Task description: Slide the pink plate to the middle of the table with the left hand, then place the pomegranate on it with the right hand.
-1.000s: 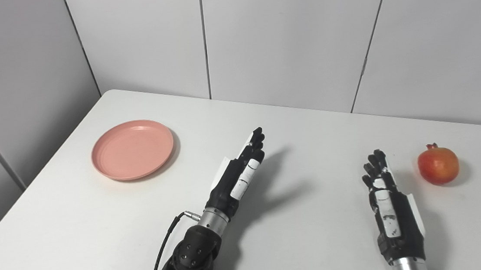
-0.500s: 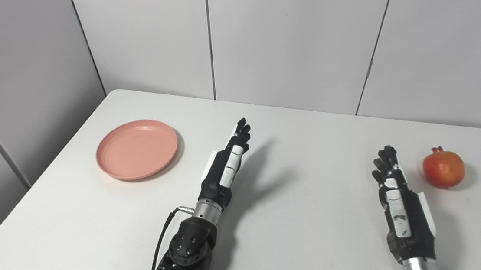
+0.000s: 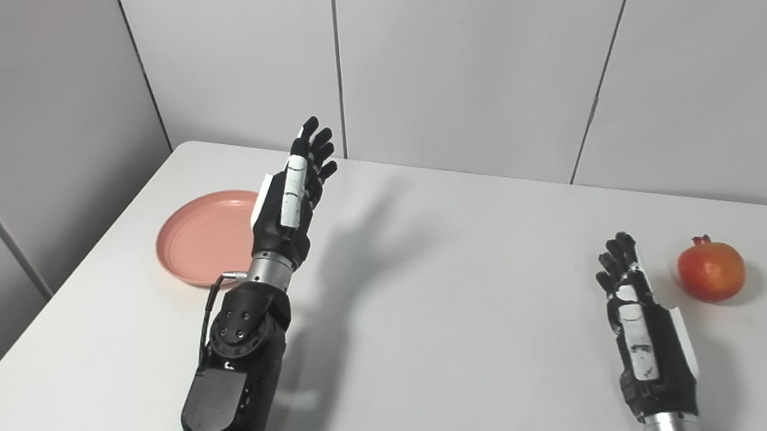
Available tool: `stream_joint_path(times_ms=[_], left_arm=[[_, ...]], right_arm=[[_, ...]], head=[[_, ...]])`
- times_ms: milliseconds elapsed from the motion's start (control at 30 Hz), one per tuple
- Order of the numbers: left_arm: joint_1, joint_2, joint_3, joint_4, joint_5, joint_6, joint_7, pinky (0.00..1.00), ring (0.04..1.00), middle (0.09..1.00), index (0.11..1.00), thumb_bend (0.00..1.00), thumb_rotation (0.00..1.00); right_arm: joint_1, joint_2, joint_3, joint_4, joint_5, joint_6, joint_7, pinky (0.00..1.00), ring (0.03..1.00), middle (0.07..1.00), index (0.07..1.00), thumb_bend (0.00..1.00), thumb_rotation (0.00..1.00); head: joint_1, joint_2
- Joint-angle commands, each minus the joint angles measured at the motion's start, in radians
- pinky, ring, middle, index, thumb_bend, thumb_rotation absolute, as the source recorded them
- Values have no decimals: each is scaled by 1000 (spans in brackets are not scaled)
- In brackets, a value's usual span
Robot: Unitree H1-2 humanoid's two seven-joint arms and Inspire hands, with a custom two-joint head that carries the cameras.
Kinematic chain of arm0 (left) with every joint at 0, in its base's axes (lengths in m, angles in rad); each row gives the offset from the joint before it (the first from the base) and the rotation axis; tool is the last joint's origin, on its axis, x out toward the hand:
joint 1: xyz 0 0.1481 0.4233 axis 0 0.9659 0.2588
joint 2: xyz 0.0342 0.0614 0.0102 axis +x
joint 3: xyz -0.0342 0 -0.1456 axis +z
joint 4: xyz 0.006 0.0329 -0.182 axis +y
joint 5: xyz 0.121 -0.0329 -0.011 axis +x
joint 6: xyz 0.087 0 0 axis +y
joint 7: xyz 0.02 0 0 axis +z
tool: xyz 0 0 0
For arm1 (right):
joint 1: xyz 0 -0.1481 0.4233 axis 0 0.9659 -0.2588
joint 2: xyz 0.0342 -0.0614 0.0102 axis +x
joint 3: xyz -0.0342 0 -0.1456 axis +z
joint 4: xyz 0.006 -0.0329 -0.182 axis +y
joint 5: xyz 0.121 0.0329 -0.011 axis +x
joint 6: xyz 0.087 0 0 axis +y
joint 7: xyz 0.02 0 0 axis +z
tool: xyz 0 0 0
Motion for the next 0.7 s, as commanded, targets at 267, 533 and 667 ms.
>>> stream_joint_path(times_ms=[267, 533, 667], left_arm=[[-61, 90, 91, -82, 0, -8, 64, 919, 913, 913, 903, 826, 1000], [-52, 136, 128, -76, 28, -17, 111, 836, 828, 821, 817, 847, 1000], [-53, 151, 152, -44, 35, -42, 130, 780, 789, 784, 780, 864, 1000]], right_arm=[[18, -11, -6, 19, 7, -41, 16, 1000, 1000, 1000, 1000, 615, 926], [20, -15, -6, 13, 6, -36, 15, 1000, 1000, 1000, 1000, 590, 943], [18, -16, -8, 18, 12, -39, 19, 1000, 1000, 1000, 1000, 581, 944]], head=[[12, 3], [26, 4], [29, 6]])
